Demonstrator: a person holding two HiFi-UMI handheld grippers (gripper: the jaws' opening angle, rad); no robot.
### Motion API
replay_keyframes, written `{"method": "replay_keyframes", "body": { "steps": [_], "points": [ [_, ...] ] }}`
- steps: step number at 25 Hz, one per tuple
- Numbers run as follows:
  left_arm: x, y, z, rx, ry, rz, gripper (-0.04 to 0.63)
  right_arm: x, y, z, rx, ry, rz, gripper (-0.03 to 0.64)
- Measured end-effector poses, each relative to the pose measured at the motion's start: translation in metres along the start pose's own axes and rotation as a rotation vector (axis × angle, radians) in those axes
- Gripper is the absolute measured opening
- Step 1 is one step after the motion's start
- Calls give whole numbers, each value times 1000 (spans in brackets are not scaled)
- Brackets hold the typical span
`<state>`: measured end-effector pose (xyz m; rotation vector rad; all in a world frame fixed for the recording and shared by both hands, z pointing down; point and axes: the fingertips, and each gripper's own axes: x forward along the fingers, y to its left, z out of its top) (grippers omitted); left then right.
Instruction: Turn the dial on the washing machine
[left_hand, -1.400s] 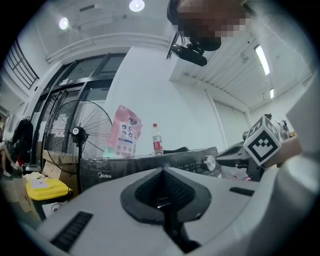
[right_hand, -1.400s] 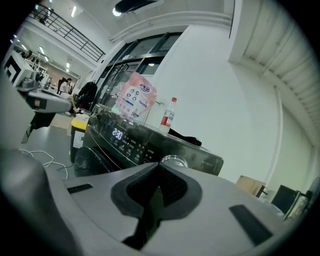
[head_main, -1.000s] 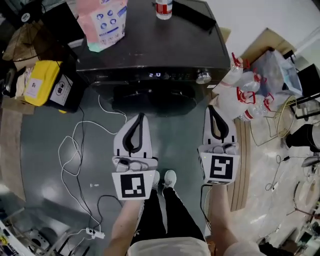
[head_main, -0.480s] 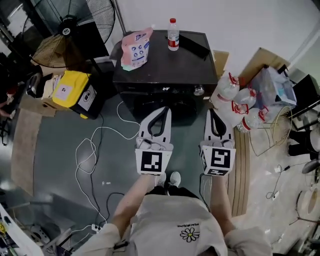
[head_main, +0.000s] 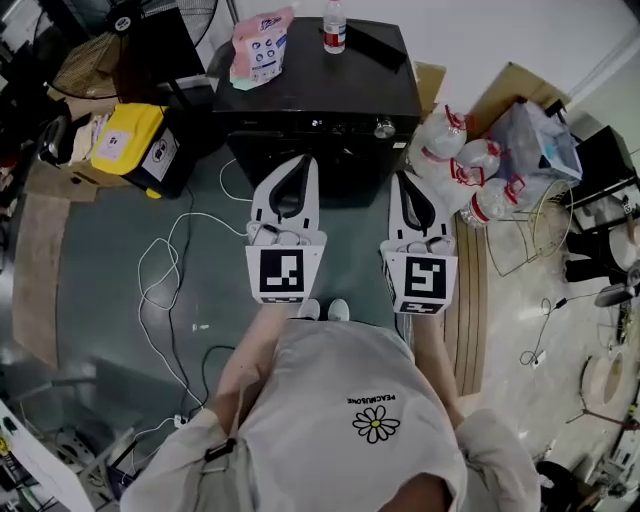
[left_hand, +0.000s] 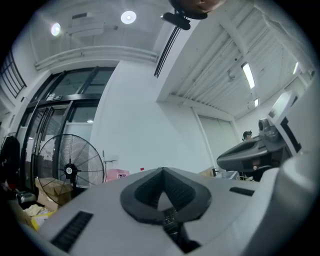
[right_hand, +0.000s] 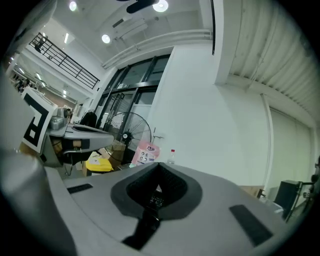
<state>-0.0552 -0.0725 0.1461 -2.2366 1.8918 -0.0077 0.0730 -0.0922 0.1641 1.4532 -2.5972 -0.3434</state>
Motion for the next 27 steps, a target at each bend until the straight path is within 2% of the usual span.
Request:
{"method": "replay_keyframes", "body": {
  "steps": [12, 27],
  "points": [
    [-13, 13, -3, 2, 19, 31, -2, -8, 8, -7, 40, 1, 4, 3],
    [-16, 20, -11, -15, 47, 21, -2, -10, 22, -15, 63, 19, 15, 3]
  ]
}}
